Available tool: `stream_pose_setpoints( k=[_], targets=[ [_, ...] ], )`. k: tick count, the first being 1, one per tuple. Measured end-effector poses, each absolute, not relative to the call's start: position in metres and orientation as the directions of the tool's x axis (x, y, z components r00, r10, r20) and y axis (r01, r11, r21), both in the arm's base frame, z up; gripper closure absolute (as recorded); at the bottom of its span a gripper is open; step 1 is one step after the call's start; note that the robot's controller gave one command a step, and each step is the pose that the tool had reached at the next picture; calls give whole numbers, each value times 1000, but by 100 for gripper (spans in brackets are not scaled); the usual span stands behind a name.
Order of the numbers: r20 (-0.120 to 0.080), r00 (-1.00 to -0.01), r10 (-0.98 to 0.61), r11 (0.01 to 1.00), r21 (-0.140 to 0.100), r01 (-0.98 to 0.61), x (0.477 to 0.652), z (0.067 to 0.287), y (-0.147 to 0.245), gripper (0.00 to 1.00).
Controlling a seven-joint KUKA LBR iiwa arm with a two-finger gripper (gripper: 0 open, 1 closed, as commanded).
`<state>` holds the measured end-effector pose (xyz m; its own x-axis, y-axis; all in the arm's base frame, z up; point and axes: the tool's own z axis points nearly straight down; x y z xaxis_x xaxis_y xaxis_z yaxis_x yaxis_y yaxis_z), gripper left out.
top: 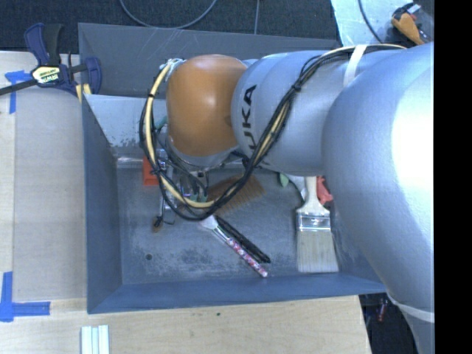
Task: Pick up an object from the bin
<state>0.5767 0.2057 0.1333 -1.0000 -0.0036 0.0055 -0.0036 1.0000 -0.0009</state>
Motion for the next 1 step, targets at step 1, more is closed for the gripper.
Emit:
stream_pose_setpoints(
  k=[1],
  targets=[
    [-2, -1000, 1, 1000, 1, 1, 579, 138, 205, 0]
  ],
)
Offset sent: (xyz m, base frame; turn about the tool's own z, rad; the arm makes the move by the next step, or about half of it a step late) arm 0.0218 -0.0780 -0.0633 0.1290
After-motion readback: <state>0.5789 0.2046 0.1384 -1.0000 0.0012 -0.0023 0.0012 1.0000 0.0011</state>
